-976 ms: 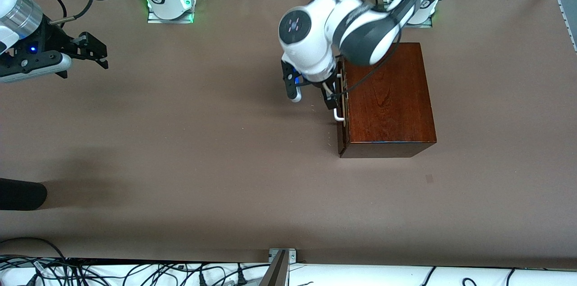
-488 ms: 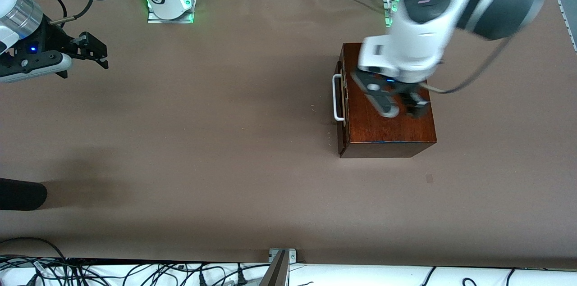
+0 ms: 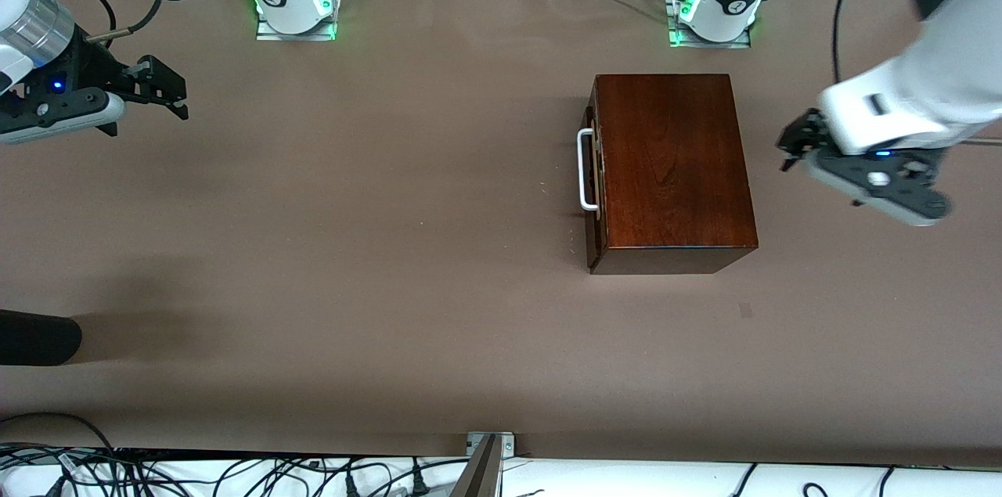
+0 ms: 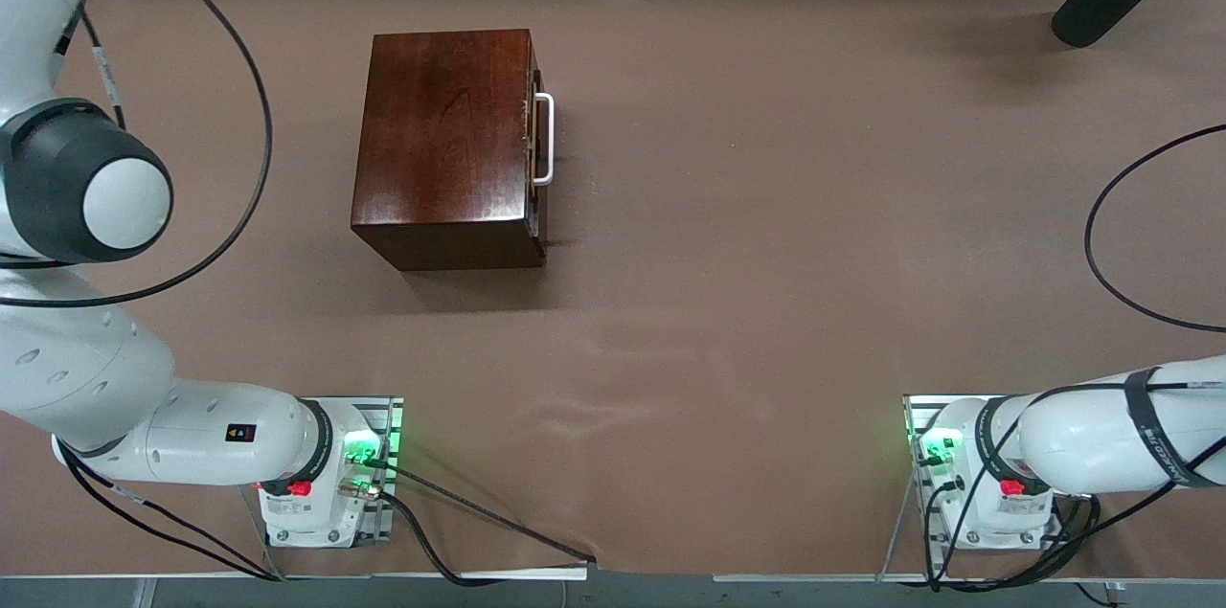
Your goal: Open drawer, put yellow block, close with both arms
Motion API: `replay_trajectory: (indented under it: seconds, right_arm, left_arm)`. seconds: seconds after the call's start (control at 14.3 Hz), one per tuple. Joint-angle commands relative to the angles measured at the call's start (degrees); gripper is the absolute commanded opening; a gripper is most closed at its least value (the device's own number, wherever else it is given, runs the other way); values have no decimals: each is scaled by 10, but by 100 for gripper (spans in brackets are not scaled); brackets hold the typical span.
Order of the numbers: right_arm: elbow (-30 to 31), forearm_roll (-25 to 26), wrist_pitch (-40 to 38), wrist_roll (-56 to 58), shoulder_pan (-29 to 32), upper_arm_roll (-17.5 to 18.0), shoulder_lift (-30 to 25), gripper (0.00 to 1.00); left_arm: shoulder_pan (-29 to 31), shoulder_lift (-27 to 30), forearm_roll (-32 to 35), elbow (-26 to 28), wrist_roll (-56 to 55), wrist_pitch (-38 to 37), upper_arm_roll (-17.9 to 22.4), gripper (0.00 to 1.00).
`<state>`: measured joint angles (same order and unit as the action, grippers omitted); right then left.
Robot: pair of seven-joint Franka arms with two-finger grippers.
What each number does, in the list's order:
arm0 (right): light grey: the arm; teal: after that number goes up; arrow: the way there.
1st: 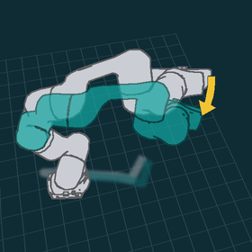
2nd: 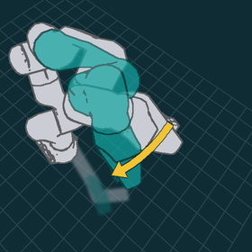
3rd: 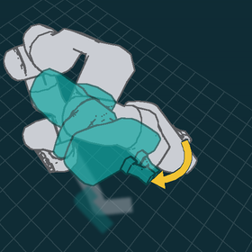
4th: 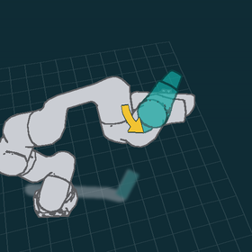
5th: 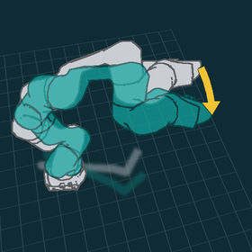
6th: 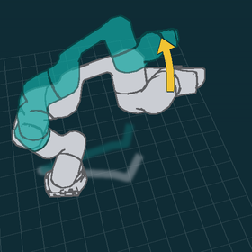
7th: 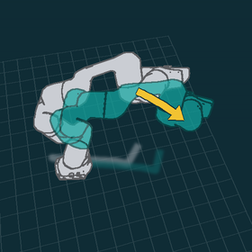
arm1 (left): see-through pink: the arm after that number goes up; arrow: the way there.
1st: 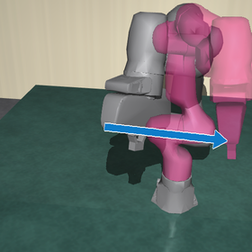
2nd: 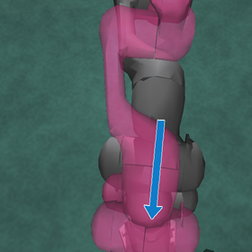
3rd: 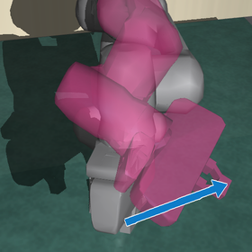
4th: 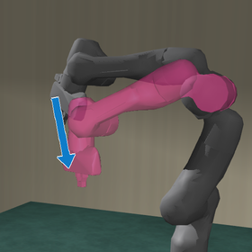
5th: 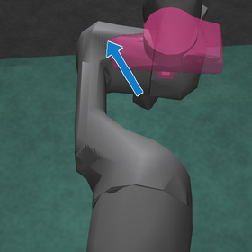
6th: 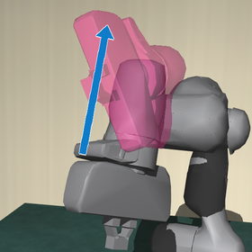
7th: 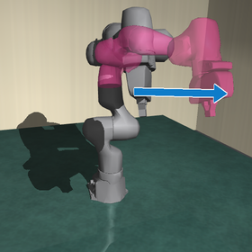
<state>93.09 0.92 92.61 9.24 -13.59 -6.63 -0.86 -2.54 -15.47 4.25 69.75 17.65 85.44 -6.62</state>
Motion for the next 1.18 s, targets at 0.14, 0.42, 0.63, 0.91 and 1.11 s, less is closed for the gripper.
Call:
replay_trajectory:
  seconds: [0.14,0.42,0.63,0.91,1.11]
  right_arm:
    - [-12,2,-9,-8,-2,0,2,100]
    - [-12,2,-9,-8,-2,0,2,100]
    - [-12,2,-9,-8,-2,0,2,100]
    - [-12,2,-8,-8,-2,0,2,100]
    - [-12,2,-7,-8,-2,0,2,100]
  left_arm:
    - [21,132,-42,182,-53,97,57,100]
    - [30,160,-42,217,-136,87,57,100]
    - [30,163,-35,240,-133,87,57,100]
    - [25,170,-35,245,-191,87,57,100]
    - [24,174,-35,254,-183,90,57,100]
